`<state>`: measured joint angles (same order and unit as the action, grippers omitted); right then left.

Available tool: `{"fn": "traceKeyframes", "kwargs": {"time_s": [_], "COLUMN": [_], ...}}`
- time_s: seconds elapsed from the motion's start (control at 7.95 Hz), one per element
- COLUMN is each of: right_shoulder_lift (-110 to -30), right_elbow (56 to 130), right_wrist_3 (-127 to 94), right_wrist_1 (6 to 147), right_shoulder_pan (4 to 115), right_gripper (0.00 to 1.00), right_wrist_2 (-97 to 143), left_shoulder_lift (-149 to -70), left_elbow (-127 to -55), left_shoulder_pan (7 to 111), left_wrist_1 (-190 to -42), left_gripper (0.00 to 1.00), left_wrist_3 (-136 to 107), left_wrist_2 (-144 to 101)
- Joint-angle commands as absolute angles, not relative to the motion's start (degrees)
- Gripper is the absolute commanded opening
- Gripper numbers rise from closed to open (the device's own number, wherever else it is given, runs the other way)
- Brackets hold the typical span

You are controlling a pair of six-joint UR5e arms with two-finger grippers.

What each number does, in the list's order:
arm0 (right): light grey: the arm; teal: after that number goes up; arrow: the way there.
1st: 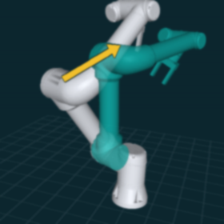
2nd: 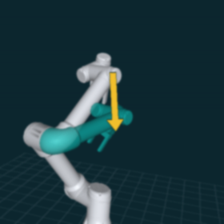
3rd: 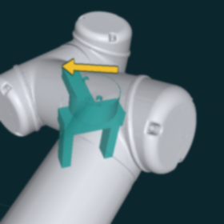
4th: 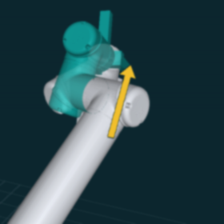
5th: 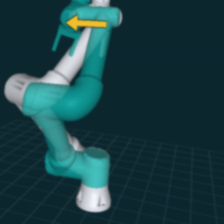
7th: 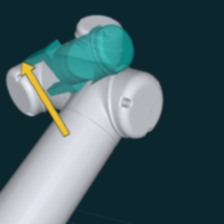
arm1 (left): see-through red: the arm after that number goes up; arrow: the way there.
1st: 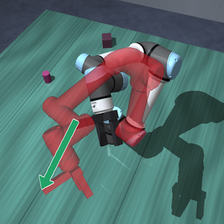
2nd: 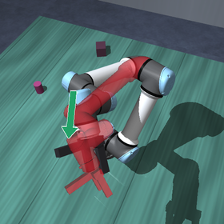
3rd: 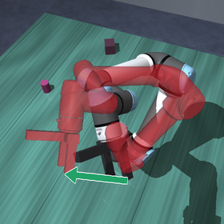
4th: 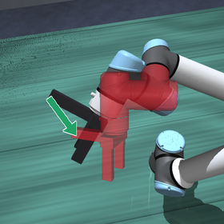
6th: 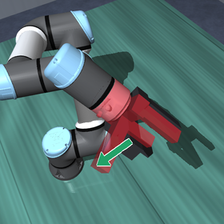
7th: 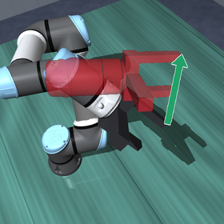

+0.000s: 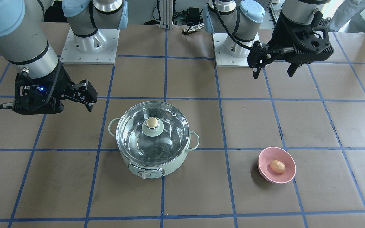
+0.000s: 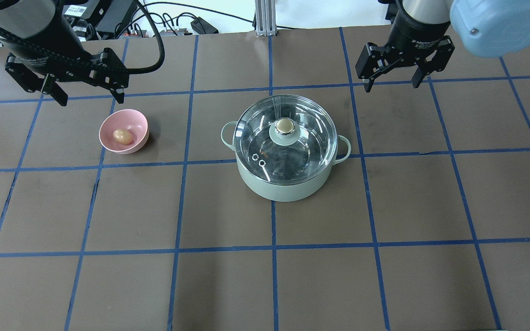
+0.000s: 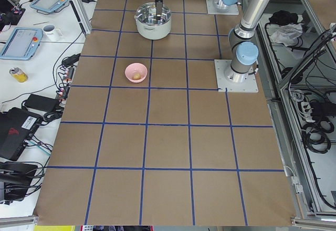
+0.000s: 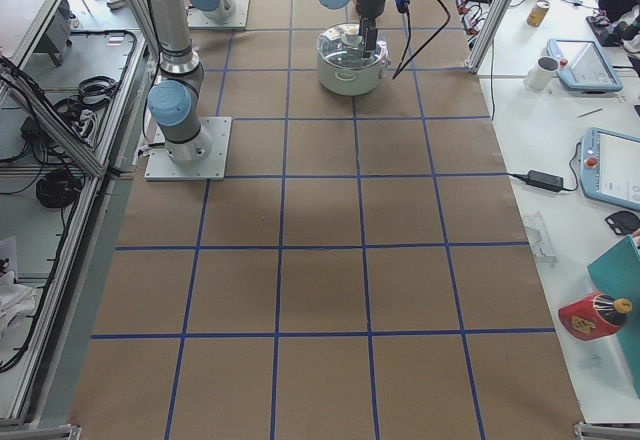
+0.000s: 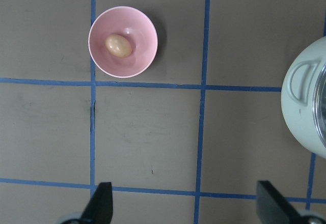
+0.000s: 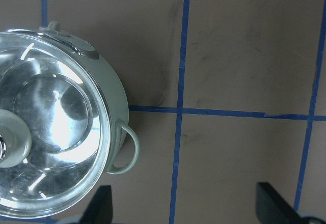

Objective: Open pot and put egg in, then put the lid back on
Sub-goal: 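Move the right gripper toward the lid knob while the left nears the bowl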

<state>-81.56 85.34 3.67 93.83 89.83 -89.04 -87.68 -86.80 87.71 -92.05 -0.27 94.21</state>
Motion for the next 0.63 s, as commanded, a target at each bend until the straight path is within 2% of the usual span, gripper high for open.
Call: {"fn": "traceKeyframes", "kwargs": {"time_s": [0.0, 0.5], "right_shoulder_lift": [-81.56, -80.95], "right_elbow": [85.34, 85.26], "right_wrist_3": [3.60, 2.21], "right_wrist_1": [93.69, 95.35], "right_shoulder_pan": [89.82, 90.35], "right_gripper": [1.00, 1.00], "right_wrist_2": [-88.95, -88.60], "left_shoulder_lift": [-87.71, -89.81], "left_elbow": [-86.92, -86.92], "left_shoulder_pan": [87.71, 86.84], "left_wrist_1": [-92.11, -86.86], "left_gripper": [1.00, 1.00], "left_wrist_3": [-0.26, -0.78], "left_wrist_2": [94.31, 94.48]}}
